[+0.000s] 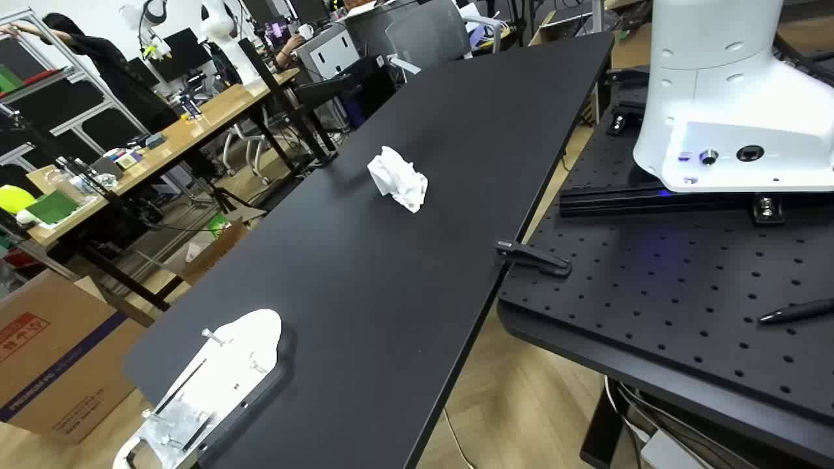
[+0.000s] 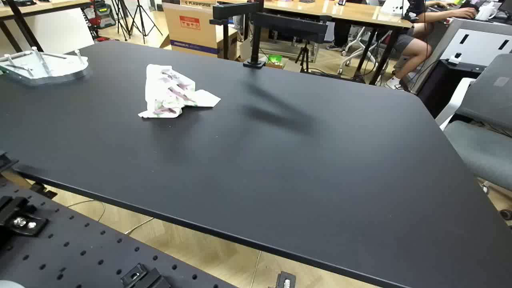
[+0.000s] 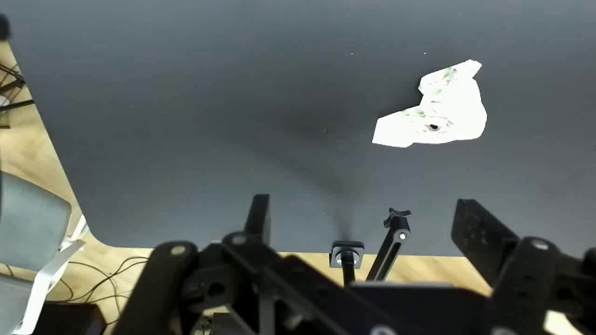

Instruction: Hang the white cloth on the black rod

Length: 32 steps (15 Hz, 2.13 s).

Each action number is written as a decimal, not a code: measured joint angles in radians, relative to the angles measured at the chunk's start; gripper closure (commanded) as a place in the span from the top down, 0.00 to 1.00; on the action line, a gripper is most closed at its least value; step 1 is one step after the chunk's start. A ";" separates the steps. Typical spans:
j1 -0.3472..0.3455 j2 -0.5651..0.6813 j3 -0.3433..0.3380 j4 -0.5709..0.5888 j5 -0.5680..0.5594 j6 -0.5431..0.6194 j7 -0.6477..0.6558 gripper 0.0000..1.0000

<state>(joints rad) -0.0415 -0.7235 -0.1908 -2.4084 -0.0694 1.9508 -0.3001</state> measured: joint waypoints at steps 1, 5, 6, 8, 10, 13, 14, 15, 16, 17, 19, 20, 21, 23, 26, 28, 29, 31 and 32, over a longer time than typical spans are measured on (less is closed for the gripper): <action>0.000 0.000 0.000 0.000 0.000 0.001 0.000 1.00; 0.000 -0.004 0.000 0.000 0.000 0.002 0.000 1.00; 0.000 -0.004 0.000 0.000 0.000 0.002 0.000 1.00; 0.000 -0.004 0.000 0.000 0.000 0.002 0.000 1.00; 0.000 -0.004 0.000 0.000 0.000 0.002 0.000 1.00; 0.000 -0.003 0.000 0.000 0.000 0.002 0.000 1.00; 0.000 -0.001 0.001 -0.001 0.000 0.002 0.000 1.00; 0.002 0.002 0.006 -0.005 0.003 0.006 0.000 1.00; 0.005 0.008 0.013 -0.014 0.007 0.021 0.000 1.00; 0.010 0.017 0.025 -0.029 0.010 0.039 0.001 1.00; 0.028 0.040 0.057 -0.075 0.016 0.090 0.002 1.00; 0.042 0.055 0.075 -0.101 0.020 0.118 0.003 1.00; 0.058 0.072 0.095 -0.128 0.025 0.148 0.004 1.00; 0.094 0.111 0.136 -0.181 0.038 0.218 0.006 1.00; 0.153 0.172 0.204 -0.247 0.061 0.334 0.035 1.00; 0.179 0.218 0.253 -0.269 0.079 0.376 0.098 1.00; 0.188 0.243 0.275 -0.273 0.091 0.387 0.136 1.00; 0.198 0.282 0.298 -0.273 0.096 0.405 0.178 1.00; 0.198 0.290 0.300 -0.273 0.097 0.410 0.182 1.00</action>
<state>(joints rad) 0.1561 -0.4333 0.1089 -2.6816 0.0277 2.3605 -0.1182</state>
